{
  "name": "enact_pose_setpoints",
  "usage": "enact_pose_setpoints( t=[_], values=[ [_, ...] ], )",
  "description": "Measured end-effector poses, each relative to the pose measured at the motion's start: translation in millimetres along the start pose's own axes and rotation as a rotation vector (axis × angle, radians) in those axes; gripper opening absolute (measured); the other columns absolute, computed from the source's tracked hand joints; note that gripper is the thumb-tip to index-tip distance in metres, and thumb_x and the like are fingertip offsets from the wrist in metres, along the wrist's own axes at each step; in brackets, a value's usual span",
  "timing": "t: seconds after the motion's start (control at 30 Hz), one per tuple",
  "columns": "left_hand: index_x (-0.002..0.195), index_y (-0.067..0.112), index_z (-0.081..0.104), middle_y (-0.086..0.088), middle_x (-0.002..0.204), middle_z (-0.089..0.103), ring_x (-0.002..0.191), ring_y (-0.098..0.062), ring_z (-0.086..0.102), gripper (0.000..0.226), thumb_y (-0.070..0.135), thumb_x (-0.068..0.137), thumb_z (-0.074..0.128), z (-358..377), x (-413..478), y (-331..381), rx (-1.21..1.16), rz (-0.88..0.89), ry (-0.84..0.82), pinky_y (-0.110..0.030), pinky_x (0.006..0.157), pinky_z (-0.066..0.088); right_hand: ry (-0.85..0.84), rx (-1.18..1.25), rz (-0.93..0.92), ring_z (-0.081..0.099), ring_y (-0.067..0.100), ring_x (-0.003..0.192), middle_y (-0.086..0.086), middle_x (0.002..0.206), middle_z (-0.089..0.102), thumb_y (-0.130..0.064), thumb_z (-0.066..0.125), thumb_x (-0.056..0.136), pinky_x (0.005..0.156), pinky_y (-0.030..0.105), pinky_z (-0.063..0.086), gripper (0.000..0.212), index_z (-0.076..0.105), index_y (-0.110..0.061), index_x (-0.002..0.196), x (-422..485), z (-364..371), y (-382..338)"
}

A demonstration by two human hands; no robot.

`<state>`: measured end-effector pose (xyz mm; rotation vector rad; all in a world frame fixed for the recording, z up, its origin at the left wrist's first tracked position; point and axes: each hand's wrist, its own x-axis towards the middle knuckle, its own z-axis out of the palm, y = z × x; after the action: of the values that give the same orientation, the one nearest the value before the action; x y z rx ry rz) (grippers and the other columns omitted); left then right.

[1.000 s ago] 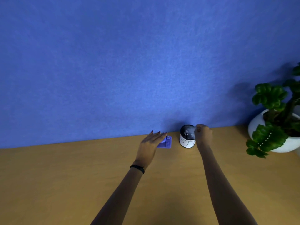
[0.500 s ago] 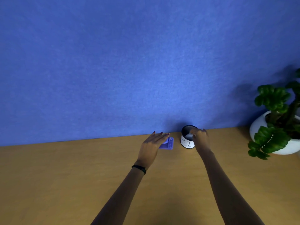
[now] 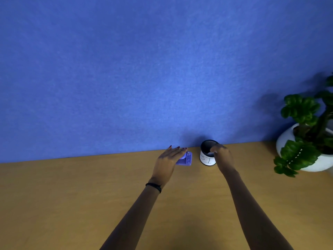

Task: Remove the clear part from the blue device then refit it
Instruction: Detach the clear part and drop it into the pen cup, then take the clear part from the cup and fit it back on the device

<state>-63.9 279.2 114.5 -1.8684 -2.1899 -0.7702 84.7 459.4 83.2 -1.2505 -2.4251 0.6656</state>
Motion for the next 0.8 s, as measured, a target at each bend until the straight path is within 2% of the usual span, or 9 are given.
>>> enact_pose_setpoints(
  t=[0.03,0.13,0.27,0.37,0.47,0.57,0.63,0.73,0.8],
  values=[
    [0.119,0.012,0.062,-0.002,0.113,0.070,0.108,-0.020,0.064,0.058,-0.014,0.067,0.069,-1,0,1,0.001,0.004,0.002,-0.036,0.101,0.042,0.045,0.016,-0.006,0.041,0.025,0.061,0.019,0.063,0.048,-0.005,0.047,0.068,0.050,0.029,0.026,0.015,0.043,-0.009,0.054,-1,-1,-1],
    [0.118,0.012,0.062,-0.003,0.112,0.071,0.107,-0.020,0.065,0.058,-0.015,0.067,0.069,-2,0,1,0.004,0.016,0.011,-0.038,0.099,0.044,0.189,0.179,0.011,0.053,0.024,0.070,0.011,0.076,0.058,0.009,0.053,0.072,0.060,0.027,0.036,0.020,0.067,-0.004,0.067,-3,-5,0],
    [0.117,0.011,0.063,-0.005,0.110,0.072,0.104,-0.022,0.066,0.056,-0.013,0.067,0.071,-7,2,5,0.002,0.021,0.023,-0.042,0.096,0.050,0.358,0.284,0.065,0.062,0.034,0.078,0.024,0.086,0.067,0.019,0.048,0.068,0.068,0.028,0.040,0.026,0.066,0.006,0.081,-4,-14,-1],
    [0.118,0.012,0.063,-0.005,0.110,0.071,0.105,-0.022,0.065,0.053,-0.012,0.071,0.066,-10,2,8,0.010,0.025,0.030,-0.041,0.096,0.049,0.424,0.384,0.153,0.062,0.033,0.078,0.024,0.089,0.069,0.017,0.050,0.072,0.070,0.030,0.043,0.024,0.065,0.005,0.085,-5,-17,0],
    [0.118,0.014,0.062,-0.002,0.111,0.071,0.106,-0.020,0.065,0.045,-0.002,0.081,0.043,-15,1,11,0.024,0.037,0.043,-0.039,0.096,0.050,0.444,0.485,0.243,0.064,0.035,0.082,0.023,0.090,0.070,0.012,0.052,0.076,0.073,0.033,0.050,0.021,0.065,0.003,0.089,-7,-22,2],
    [0.117,0.014,0.063,-0.002,0.110,0.071,0.105,-0.019,0.065,0.045,-0.002,0.079,0.046,-19,2,15,0.025,0.039,0.047,-0.039,0.095,0.051,0.406,0.537,0.324,0.064,0.033,0.088,0.022,0.093,0.070,0.009,0.055,0.076,0.069,0.019,0.044,0.021,0.067,0.003,0.092,-10,-27,-1],
    [0.117,0.013,0.063,-0.002,0.111,0.071,0.105,-0.019,0.065,0.047,-0.004,0.076,0.047,-22,2,18,0.023,0.040,0.045,-0.040,0.094,0.052,0.376,0.575,0.382,0.066,0.034,0.089,0.021,0.093,0.072,0.007,0.056,0.073,0.074,0.028,0.049,0.023,0.069,-0.001,0.090,-12,-29,-3],
    [0.117,0.013,0.063,-0.001,0.111,0.071,0.106,-0.019,0.065,0.048,0.005,0.081,0.033,-29,3,26,0.038,0.054,0.057,-0.039,0.096,0.051,0.321,0.691,0.441,0.067,0.035,0.085,0.017,0.086,0.072,0.003,0.059,0.070,0.080,0.050,0.055,0.022,0.071,-0.012,0.080,-17,-27,-1],
    [0.116,0.012,0.064,-0.001,0.109,0.072,0.105,-0.019,0.066,0.049,0.008,0.081,0.030,-33,2,30,0.042,0.061,0.066,-0.039,0.095,0.051,0.281,0.783,0.458,0.066,0.035,0.078,0.011,0.076,0.068,0.001,0.062,0.070,0.077,0.054,0.056,0.021,0.067,-0.020,0.070,-24,-25,0]
  ],
)
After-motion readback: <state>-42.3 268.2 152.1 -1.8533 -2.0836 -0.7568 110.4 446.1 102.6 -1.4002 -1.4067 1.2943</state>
